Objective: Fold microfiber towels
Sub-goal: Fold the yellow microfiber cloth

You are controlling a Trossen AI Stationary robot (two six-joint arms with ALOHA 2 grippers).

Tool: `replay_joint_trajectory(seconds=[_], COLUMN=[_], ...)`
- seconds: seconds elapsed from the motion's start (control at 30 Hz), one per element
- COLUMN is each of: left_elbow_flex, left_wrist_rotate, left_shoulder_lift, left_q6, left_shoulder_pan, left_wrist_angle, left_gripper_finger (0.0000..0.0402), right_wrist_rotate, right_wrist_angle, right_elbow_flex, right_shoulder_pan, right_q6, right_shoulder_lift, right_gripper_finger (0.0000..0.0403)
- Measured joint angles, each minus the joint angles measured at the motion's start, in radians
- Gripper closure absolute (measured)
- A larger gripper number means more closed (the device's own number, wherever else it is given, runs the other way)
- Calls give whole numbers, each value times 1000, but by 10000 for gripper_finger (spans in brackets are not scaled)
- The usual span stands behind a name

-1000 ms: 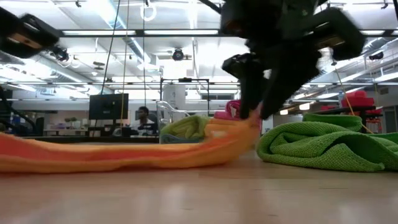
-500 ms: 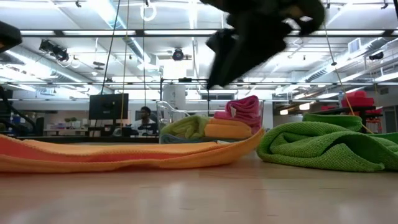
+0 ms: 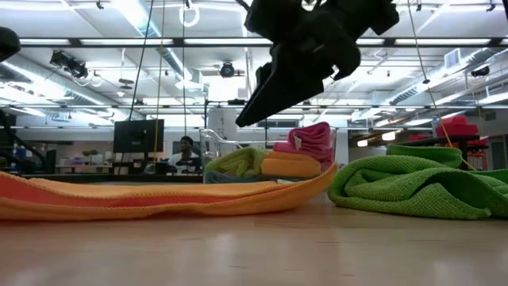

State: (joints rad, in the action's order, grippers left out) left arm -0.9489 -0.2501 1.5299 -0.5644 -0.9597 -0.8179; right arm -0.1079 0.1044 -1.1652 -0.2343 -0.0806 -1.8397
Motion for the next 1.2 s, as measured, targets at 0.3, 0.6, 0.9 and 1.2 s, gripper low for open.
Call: replay_joint_trajectory(seconds=[0.3, 0.6, 0.9, 1.2], left_elbow_flex=[0, 0, 0, 0], left_wrist_rotate=[-10, -157, -232, -274], left_shoulder_lift=[4, 116, 225, 244], left_q6=[28, 247, 351, 378], left_shoulder_pan=[28, 19, 21, 48], left_wrist_angle=[-45, -52, -61, -58], left_gripper_finger=[189, 173, 190, 228], right_wrist_rotate=[4, 14, 42, 43], right_wrist_angle=[-5, -34, -56, -78], right_elbow_flex=[0, 0, 0, 0], right_shoulder_pan=[13, 36, 38, 35], right_q6=[-26, -61, -72, -81], right_shoulder_lift=[0, 0, 0, 0], right_gripper_finger=[192, 192, 194, 209])
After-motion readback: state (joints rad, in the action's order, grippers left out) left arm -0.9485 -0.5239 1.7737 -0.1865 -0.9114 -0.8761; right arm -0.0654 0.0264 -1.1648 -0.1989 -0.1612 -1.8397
